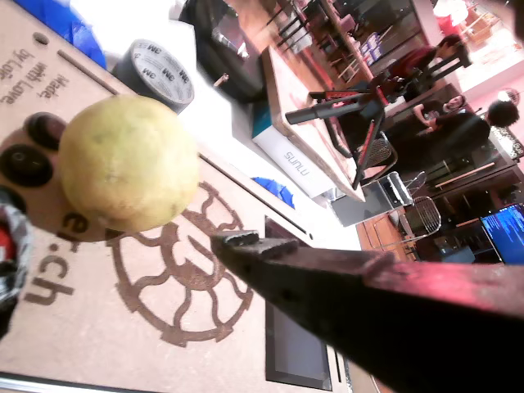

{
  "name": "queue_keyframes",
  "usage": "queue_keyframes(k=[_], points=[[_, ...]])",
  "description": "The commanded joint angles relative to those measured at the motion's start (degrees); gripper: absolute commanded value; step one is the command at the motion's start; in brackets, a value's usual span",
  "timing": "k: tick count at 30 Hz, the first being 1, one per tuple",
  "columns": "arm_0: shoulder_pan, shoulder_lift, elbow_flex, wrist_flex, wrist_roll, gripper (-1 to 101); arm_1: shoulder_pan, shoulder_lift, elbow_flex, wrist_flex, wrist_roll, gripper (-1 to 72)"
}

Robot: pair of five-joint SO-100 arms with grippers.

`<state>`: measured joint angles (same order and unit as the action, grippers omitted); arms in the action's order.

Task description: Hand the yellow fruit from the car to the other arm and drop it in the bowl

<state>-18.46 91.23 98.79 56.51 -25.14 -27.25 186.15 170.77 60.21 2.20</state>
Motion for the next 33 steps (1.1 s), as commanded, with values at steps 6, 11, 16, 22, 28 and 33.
queue_keyframes(k=[6, 11, 16, 22, 28, 33], points=[[0.18, -2.02, -3.08, -2.55, 0.62, 49, -0.26, 0.18, -2.64, -0.18, -0.35, 0.0], [0.09, -3.25, -3.08, -3.78, 0.7, 48, -0.26, 0.18, -2.64, -0.18, -0.35, 0.0], [0.09, -6.24, -3.08, -5.71, 0.79, 48, -0.26, 0.18, -2.64, -0.18, -0.44, 0.0], [0.09, -9.23, -3.08, -8.79, 0.79, 47, -0.26, 0.18, -2.64, -0.18, -0.44, 0.0], [0.09, -10.9, -3.08, -9.67, 0.79, 46, -0.26, 0.18, -2.64, -0.09, -0.44, 0.0], [0.0, -12.13, -3.34, -11.25, 0.79, 46, -0.26, 0.18, -2.64, -0.09, -0.53, 0.0]])
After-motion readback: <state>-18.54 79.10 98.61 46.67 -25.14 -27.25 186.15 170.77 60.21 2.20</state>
